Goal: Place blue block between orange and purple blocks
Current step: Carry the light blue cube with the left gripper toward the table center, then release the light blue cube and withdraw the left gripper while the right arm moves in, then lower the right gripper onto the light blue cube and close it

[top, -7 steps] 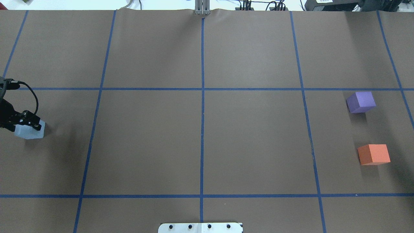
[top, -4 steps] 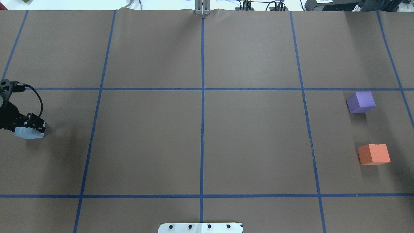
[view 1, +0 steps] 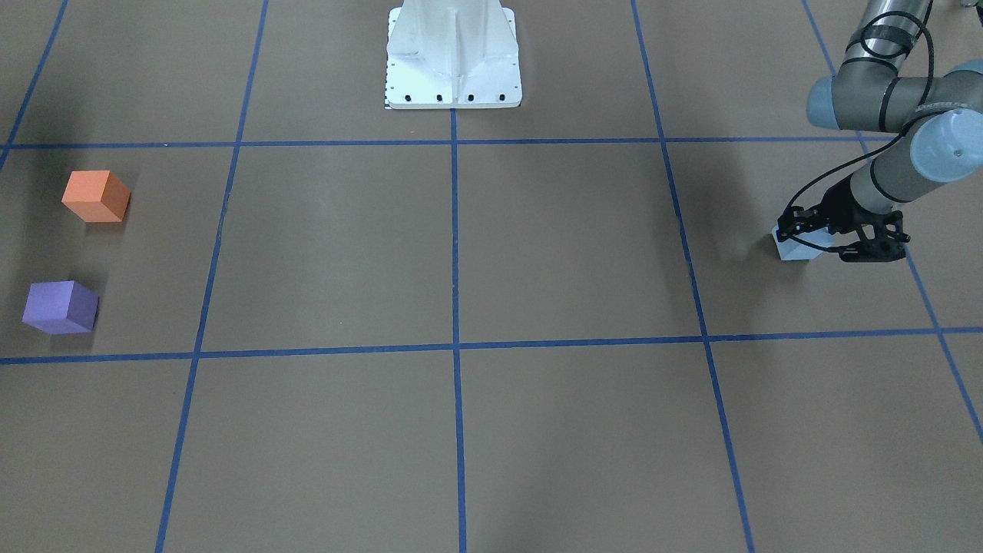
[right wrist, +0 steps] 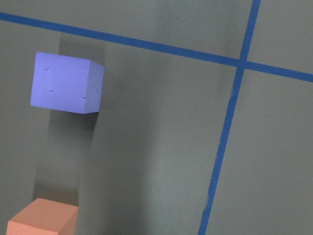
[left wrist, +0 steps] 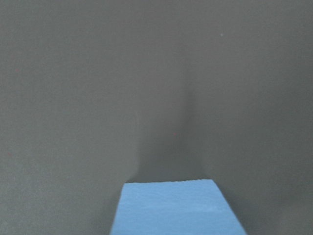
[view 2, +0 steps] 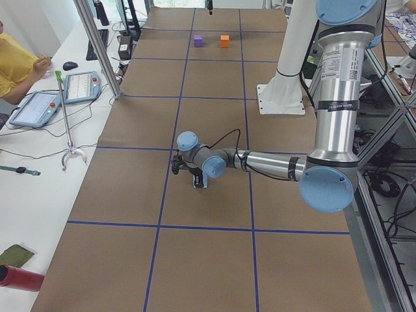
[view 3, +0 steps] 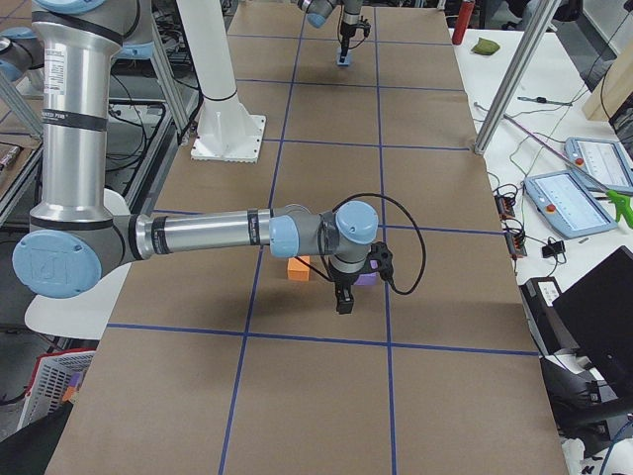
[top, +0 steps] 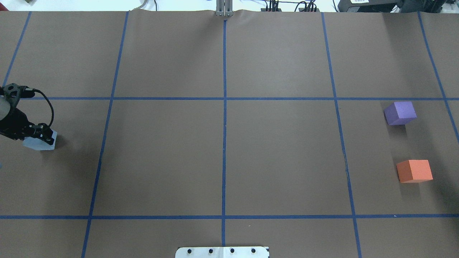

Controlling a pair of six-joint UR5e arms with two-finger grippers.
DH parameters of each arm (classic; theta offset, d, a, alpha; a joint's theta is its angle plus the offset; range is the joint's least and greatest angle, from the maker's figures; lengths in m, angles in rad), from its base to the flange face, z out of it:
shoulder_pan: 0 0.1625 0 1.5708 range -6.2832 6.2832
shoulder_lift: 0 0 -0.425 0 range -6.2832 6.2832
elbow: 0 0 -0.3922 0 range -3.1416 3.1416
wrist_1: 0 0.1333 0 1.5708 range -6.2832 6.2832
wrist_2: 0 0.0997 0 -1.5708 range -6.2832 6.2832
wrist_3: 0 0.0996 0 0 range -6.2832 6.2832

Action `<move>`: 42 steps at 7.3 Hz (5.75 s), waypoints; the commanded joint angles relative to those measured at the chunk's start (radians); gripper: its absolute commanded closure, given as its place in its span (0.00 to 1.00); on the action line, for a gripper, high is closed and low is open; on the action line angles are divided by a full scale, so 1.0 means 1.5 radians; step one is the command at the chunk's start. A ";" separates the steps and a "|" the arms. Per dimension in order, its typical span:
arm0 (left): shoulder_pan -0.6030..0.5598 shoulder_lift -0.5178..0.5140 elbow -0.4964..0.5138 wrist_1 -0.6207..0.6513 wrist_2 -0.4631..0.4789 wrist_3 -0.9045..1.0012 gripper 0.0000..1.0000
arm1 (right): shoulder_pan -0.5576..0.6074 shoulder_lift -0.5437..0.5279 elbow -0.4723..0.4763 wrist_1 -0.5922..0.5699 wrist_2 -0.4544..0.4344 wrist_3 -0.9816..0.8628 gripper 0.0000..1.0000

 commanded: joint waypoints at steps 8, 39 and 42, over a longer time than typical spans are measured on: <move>0.357 -0.644 0.171 0.206 0.281 -0.331 1.00 | -0.003 0.009 0.000 0.001 0.026 -0.003 0.00; 0.122 -0.109 -0.230 0.193 0.150 -0.014 0.01 | -0.557 0.404 0.016 0.030 -0.281 0.919 0.01; 0.122 -0.109 -0.229 0.194 0.151 -0.016 0.01 | -0.566 0.397 -0.006 0.026 -0.295 0.910 0.02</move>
